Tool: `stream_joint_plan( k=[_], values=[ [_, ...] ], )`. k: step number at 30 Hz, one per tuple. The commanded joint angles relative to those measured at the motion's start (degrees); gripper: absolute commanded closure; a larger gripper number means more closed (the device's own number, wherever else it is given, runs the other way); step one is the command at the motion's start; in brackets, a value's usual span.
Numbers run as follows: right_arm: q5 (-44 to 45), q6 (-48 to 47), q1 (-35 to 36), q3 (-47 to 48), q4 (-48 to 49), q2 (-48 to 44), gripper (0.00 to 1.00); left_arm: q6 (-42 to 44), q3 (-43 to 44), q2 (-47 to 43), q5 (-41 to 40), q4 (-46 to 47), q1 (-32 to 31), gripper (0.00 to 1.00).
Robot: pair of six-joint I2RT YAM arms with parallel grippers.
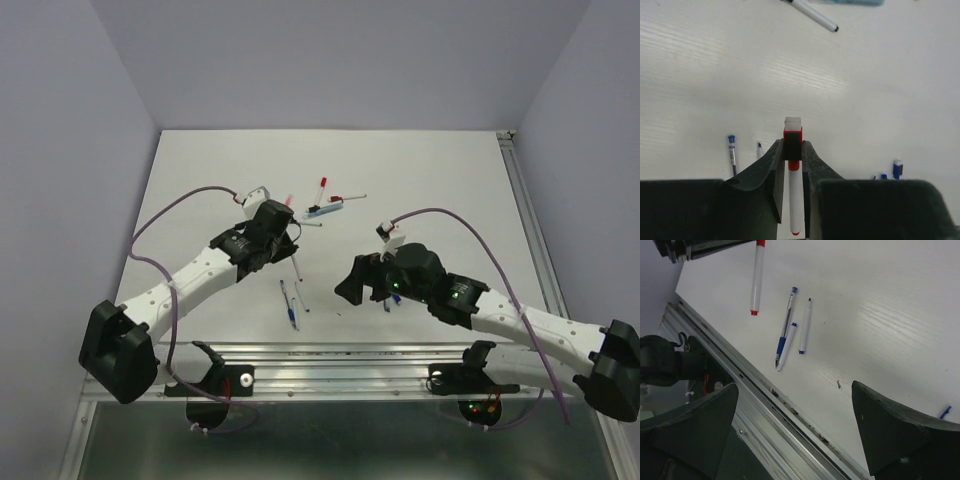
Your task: Open the pen caps
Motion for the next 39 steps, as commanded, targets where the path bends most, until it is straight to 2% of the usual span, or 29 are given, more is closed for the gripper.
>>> stream_joint_plan(
  k=[1, 7, 13, 16, 17, 20, 22, 23, 26, 31, 34, 39],
  values=[
    [-6.97, 2.68, -0.04, 2.00, 11.77, 4.58, 0.00, -8.54, -5.61, -5.80, 2.50, 5.81, -4.87, 1.00],
    [-11.10, 6.55, 0.92, 4.20, 18.27, 13.90, 0.01, -14.27, -9.30, -9.15, 1.27, 8.10, -11.21, 1.00],
    [-10.49, 8.22, 2.51, 6.04, 20.39, 19.09, 0.12, -16.20, -10.79, -10.21, 1.62, 9.60, -13.23, 1.00],
    [-10.32, 9.10, 2.77, 6.75, 21.88, 21.38, 0.24, -16.55, -11.32, -10.47, 1.71, 10.39, -14.02, 1.00],
    [-10.23, 9.80, 2.86, 6.84, 22.32, 21.82, 0.36, -16.56, -11.41, -10.47, 1.80, 10.39, -14.20, 1.00],
    [-10.49, 10.94, 2.86, 7.54, 22.85, 23.75, 0.60, -17.17, -11.67, -10.65, 1.45, 10.83, -14.37, 1.00],
    [-11.45, 11.21, 2.95, 7.80, 22.50, 24.19, 0.68, -17.08, -11.76, -10.82, 1.10, 11.35, -14.37, 1.00],
    [-11.89, 11.56, 3.12, 7.72, 22.41, 24.28, 0.80, -17.00, -11.59, -10.74, 0.57, 11.35, -14.37, 1.00],
    [-13.47, 12.87, 3.91, 6.67, 22.67, 23.76, 0.99, -17.00, -11.06, -10.12, -3.37, 11.88, -14.37, 1.00],
    [-16.46, 15.51, 8.65, 1.75, 25.39, 20.07, 0.99, -14.19, -8.70, -6.26, -7.07, 16.53, -11.84, 1.00],
    [-17.52, 18.94, 14.44, -2.47, 29.78, 18.84, 0.99, -12.17, -6.67, -2.49, -7.79, 18.38, -8.76, 1.00],
    [-14.37, 23.42, 23.42, -5.82, 34.36, 18.31, 0.99, -9.26, -2.71, 1.74, -7.25, 20.14, -1.72, 1.00]
  ],
)
